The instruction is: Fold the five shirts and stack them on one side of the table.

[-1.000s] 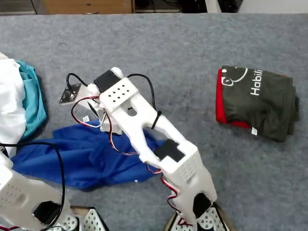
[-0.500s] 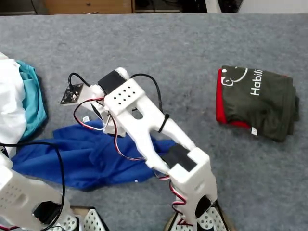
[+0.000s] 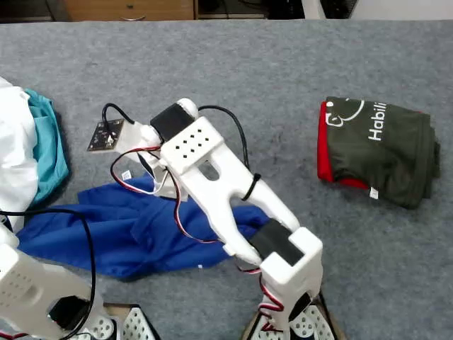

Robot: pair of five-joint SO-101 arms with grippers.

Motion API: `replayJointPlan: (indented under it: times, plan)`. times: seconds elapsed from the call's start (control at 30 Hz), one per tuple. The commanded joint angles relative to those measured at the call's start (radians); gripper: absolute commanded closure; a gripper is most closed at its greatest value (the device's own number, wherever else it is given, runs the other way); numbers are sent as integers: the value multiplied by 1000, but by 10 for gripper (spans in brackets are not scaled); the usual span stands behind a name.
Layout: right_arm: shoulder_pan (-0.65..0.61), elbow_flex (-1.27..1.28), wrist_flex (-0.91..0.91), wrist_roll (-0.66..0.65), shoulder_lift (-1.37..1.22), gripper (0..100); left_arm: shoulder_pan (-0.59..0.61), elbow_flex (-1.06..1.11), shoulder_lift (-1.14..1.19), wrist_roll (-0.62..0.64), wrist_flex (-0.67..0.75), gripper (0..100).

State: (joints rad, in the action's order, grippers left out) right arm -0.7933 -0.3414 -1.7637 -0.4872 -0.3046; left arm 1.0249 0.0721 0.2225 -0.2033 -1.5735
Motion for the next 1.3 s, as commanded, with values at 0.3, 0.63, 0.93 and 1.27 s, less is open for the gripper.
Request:
replayJointPlan:
  times: [0.3,0.63,0.93,1.27]
  plan:
    - [-4,91,-20,3,186,746,2,0,-15,-8,8,981]
    - [-4,93,-21,3,225,746,2,0,-15,-8,8,981]
    - [10,88,-18,6,223,746,2,0,-15,-9,8,981]
    - [35,90,-18,11,226,746,2,0,-15,-9,5,981]
